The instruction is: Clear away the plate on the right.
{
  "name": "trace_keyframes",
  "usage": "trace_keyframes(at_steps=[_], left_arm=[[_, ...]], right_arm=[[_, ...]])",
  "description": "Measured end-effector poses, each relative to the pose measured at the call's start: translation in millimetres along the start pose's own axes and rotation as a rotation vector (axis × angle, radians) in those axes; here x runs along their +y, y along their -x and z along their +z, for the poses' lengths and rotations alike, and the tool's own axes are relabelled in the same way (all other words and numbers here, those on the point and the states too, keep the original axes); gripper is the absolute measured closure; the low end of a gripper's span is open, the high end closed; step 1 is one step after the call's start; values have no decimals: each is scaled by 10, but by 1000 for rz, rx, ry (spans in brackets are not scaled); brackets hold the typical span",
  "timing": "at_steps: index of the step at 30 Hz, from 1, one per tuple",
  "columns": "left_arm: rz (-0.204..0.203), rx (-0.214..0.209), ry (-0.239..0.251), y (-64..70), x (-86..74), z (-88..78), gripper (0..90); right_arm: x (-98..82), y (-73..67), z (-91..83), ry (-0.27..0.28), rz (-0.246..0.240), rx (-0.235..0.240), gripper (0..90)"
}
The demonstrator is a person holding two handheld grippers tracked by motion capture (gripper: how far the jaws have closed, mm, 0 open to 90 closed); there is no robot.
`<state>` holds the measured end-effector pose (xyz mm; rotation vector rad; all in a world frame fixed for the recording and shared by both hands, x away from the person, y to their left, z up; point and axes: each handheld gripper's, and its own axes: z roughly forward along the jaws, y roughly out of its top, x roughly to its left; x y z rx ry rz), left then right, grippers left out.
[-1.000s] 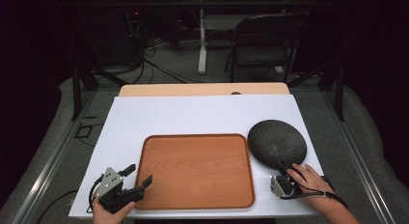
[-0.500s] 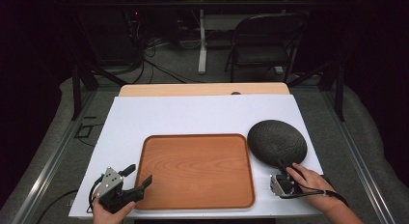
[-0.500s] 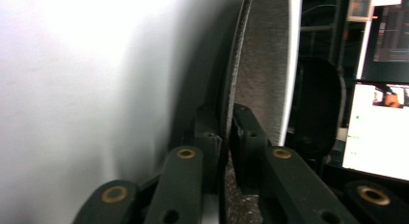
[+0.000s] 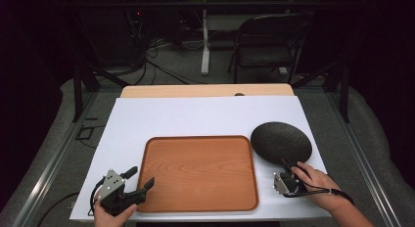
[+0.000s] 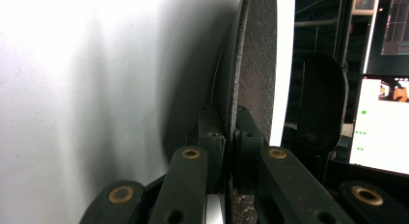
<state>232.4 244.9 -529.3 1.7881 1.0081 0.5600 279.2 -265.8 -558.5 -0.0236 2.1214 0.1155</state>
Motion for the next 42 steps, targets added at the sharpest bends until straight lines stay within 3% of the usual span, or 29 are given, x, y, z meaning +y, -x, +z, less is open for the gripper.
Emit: trace_keyframes(at_steps=[5,12,19,31,42], left_arm=[[0,1,-1,0,-1,2,267],[0,0,-2,-1,-2,2,267],[0,1,-2,-3,-3,2,267],[0,4,-2,-4,-2,-3,268],[-1,5,-1,-4,-1,-3,268]], right_arm=[[17,91,-19,-9,12,24,856],[36,134,-26,-23,-4,37,857],[91,184,-44,-51,14,55,858],[113,330,-211,-59,-10,-1,849],[170,384,-281,-39,-43,-18,838]])
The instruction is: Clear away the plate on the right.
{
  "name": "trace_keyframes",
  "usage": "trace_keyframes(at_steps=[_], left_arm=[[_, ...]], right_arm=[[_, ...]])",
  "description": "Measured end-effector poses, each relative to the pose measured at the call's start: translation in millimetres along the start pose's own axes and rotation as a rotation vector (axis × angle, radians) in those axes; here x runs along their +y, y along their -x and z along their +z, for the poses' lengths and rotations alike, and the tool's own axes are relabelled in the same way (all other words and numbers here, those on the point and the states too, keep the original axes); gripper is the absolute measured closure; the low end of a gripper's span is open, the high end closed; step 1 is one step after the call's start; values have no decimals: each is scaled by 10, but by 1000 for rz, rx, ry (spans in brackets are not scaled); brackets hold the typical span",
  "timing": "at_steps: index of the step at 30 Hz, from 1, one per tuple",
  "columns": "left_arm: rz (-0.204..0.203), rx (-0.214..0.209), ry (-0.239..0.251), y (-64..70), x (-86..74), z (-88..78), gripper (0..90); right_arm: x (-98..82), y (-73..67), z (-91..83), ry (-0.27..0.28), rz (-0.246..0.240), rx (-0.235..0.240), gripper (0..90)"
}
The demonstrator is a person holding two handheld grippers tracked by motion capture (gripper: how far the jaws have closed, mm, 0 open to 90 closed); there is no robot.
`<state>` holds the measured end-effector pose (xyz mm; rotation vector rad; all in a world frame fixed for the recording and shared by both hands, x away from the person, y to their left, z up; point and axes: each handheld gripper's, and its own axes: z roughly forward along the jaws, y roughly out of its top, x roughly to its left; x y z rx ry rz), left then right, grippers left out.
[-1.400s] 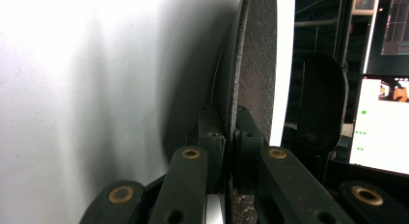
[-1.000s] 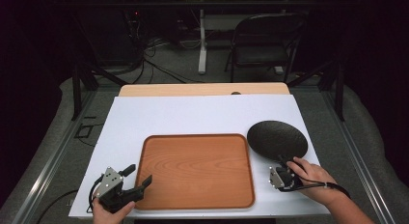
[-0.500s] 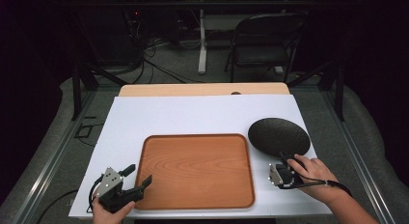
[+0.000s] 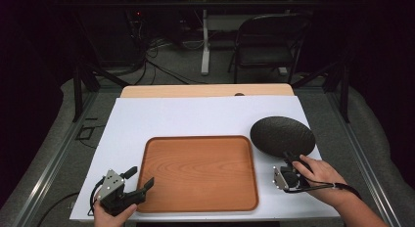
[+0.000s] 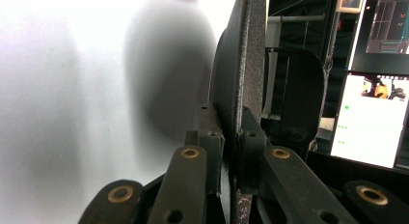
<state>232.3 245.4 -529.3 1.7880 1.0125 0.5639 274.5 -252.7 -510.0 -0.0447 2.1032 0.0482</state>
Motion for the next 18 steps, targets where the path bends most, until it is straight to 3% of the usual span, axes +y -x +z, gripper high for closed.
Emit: trace_keyframes(at_steps=[3,8,18], left_arm=[[0,0,0,0,0,-1,269],[0,0,0,1,0,-1,268],[0,-5,2,-3,-1,-2,269]], right_arm=[[34,27,-37,8,-10,-9,835],[88,30,-66,13,14,-4,835],[336,52,-117,61,-34,-13,827]])
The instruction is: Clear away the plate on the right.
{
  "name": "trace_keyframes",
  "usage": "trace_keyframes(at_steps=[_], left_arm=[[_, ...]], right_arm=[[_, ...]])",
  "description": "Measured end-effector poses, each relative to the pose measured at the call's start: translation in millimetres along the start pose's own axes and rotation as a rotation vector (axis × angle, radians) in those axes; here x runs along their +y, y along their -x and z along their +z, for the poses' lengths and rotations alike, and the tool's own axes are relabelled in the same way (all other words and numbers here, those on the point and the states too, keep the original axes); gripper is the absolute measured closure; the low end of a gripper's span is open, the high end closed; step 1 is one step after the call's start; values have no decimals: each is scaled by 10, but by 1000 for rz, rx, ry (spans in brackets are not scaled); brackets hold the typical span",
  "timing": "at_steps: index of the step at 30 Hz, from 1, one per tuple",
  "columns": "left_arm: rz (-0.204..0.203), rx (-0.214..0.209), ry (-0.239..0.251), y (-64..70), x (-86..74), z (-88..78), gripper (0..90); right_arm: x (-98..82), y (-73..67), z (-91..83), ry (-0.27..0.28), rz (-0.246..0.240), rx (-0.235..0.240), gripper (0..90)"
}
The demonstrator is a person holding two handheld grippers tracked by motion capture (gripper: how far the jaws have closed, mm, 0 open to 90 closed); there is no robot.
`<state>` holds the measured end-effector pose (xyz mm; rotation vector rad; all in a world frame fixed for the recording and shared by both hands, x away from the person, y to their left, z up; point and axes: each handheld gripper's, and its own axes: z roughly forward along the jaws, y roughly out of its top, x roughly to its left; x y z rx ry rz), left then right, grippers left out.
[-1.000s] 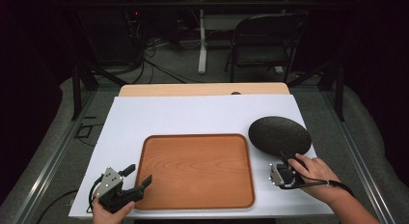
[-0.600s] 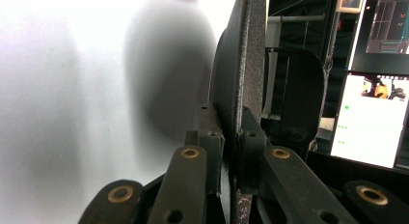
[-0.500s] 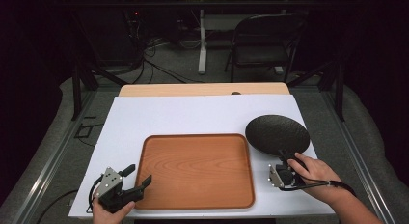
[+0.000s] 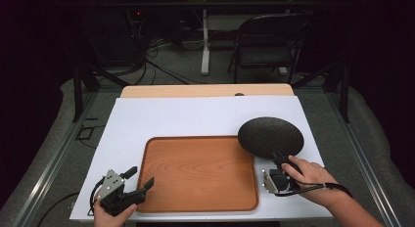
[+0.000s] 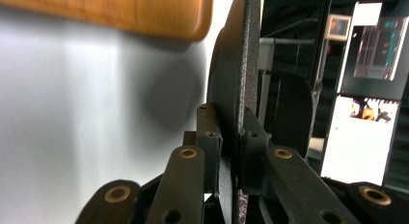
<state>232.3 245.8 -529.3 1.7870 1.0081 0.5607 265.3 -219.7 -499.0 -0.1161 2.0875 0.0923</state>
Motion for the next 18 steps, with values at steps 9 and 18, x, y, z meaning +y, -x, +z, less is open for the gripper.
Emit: trace_keyframes(at_steps=[9,18], left_arm=[[1,0,5,2,0,-3,268],[2,-1,8,-1,1,-7,269]], right_arm=[[296,70,-52,68,-52,-19,822],[679,107,-72,150,-115,-30,819]])
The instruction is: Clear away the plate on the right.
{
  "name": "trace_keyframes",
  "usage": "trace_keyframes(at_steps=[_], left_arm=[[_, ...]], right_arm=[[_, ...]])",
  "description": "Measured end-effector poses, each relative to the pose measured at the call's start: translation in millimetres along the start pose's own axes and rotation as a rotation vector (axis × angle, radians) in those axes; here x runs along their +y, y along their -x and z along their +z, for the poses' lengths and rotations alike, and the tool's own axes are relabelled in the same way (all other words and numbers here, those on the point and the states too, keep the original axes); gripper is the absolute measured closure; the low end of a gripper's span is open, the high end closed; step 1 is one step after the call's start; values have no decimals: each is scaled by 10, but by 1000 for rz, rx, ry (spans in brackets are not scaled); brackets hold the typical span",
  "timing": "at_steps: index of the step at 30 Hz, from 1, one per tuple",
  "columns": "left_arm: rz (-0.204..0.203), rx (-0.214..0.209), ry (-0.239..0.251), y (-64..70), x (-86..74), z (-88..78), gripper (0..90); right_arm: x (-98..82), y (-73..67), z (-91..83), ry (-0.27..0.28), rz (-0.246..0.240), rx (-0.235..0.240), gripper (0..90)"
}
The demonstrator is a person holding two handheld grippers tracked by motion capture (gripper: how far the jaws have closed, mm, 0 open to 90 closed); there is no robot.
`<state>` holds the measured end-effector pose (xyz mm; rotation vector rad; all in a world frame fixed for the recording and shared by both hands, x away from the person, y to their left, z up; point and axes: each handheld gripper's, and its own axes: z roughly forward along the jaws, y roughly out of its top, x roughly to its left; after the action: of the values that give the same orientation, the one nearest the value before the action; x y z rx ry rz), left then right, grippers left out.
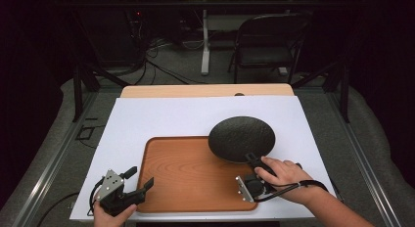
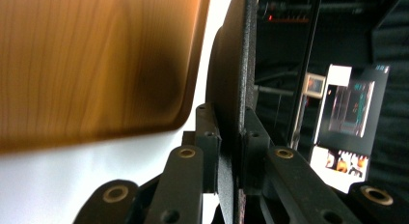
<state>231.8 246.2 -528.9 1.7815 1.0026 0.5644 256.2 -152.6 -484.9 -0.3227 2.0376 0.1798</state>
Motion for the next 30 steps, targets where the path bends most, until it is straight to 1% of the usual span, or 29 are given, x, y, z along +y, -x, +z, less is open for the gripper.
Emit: trace_keyframes(at_steps=[1,2,3,7,8,10,11,13,15,16,17,19,22,30], left_arm=[[0,0,0,-1,0,-1,269],[0,0,0,-1,0,-1,269],[1,0,0,-1,1,-4,269],[-1,-3,2,-4,-2,-7,269],[-3,2,2,-4,-1,-12,269],[-2,2,3,-6,-2,-17,269],[-4,-1,4,-8,-3,-20,269],[-4,-1,4,-9,-4,-22,269],[-3,-1,5,-11,-4,-24,268],[-3,-1,5,-12,-4,-24,268],[-3,-1,5,-12,-4,-24,269],[-3,-1,5,-14,-4,-25,269],[-4,0,5,-16,-5,-26,268],[-4,0,4,-17,-6,-26,269]], right_arm=[[94,25,19,24,-14,-4,818],[94,25,19,24,-14,-4,818],[130,30,25,33,-17,-7,817],[338,57,45,82,-38,-15,816],[435,60,50,103,-52,-19,815],[467,60,52,111,-55,-17,815],[562,51,57,136,-64,-16,814],[592,48,60,145,-70,-14,813],[706,15,73,176,-78,-13,811],[706,15,73,176,-78,-13,811],[760,-10,80,191,-84,-8,811],[778,-19,82,195,-88,-5,809],[847,-67,96,218,-94,4,809],[898,-166,142,229,-97,25,805]])
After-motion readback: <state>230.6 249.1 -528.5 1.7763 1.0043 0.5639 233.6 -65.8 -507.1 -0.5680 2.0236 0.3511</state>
